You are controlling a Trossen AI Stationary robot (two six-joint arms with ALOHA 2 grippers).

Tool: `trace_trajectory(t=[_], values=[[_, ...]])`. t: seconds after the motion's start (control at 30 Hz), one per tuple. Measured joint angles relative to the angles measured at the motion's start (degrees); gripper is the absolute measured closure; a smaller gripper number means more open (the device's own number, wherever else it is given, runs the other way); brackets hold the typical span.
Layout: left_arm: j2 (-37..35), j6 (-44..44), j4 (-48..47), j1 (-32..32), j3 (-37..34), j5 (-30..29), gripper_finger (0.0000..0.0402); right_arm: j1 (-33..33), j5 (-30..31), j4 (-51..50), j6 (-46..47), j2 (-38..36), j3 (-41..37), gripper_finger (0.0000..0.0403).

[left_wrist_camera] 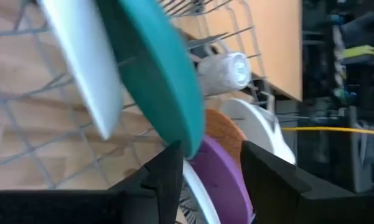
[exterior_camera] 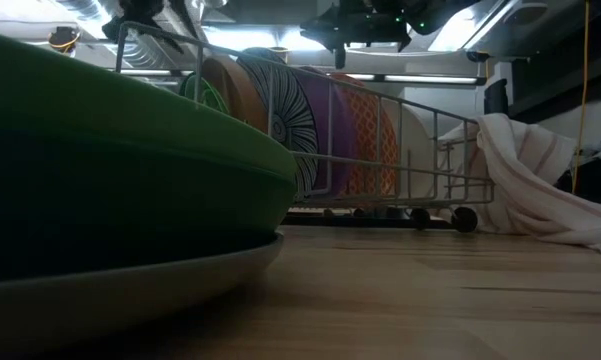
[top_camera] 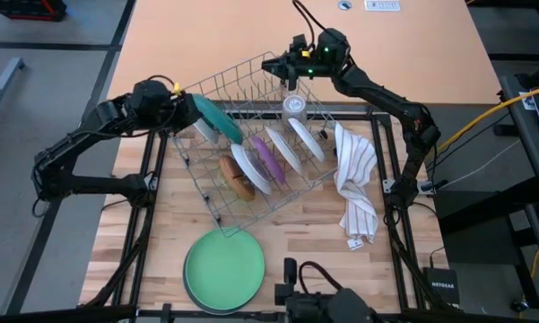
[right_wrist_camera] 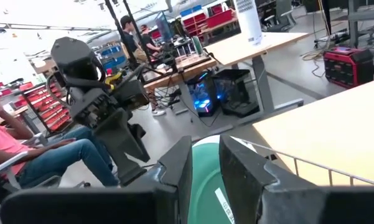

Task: Sort dishes
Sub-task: Put the blue plate into the dish rack

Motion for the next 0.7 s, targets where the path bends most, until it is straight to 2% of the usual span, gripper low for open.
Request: trace_trajectory(t=[0.43,0.7], values=[[8.5,-1.3,-0.7,2.1,0.0,-2.8,0.0251,0.1,-0.5,-1.7,0.0,0.0,0.0,0.0317],[10.7,-0.7,9.3,4.6,0.0,-2.8,0.0263,0.1,-0.5,-1.7,-0.1,0.0,0.0,0.0317]])
